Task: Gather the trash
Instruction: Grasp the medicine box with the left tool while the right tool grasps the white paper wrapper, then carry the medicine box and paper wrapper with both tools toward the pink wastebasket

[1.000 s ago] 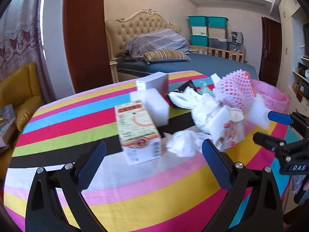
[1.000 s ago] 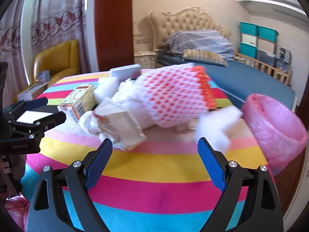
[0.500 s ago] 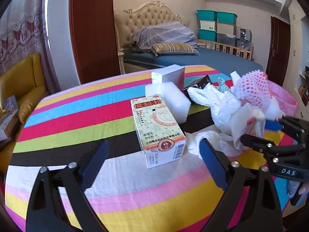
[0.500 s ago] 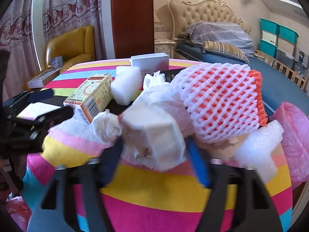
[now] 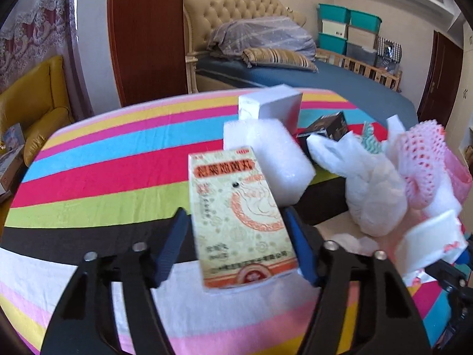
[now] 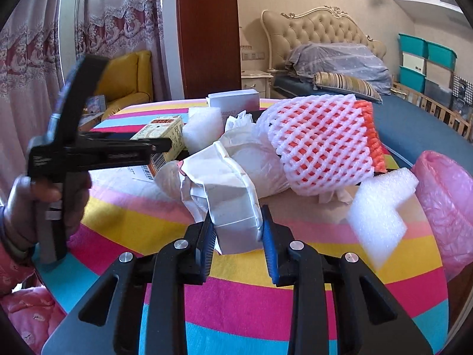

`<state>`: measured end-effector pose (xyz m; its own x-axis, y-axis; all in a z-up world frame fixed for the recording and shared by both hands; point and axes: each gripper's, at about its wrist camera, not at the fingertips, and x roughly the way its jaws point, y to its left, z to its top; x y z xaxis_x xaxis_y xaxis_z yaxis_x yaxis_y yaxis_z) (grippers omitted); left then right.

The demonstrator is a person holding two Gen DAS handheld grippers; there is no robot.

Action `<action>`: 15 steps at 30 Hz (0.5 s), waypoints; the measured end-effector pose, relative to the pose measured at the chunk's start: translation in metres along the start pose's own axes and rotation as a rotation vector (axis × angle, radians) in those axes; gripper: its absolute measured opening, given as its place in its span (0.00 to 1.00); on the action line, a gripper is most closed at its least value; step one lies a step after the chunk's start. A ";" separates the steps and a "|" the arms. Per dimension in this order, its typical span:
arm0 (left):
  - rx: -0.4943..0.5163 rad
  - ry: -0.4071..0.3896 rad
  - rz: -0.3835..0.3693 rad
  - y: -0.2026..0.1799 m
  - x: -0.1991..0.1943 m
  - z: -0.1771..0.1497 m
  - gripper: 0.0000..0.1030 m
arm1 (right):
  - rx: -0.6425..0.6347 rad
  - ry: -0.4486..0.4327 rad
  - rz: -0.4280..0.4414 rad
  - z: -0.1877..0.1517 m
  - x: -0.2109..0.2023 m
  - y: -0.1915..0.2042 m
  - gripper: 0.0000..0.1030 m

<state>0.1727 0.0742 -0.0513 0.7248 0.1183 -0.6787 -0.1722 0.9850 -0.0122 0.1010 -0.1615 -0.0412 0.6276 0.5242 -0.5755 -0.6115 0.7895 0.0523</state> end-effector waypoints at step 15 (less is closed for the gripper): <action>0.033 -0.227 -0.081 -0.010 -0.069 -0.022 0.47 | 0.045 -0.066 -0.014 -0.006 -0.023 -0.008 0.29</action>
<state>0.1098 0.0530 -0.0205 0.8674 0.0599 -0.4940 -0.0881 0.9955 -0.0339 0.0889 -0.1817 -0.0335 0.6678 0.5315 -0.5211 -0.5810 0.8098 0.0814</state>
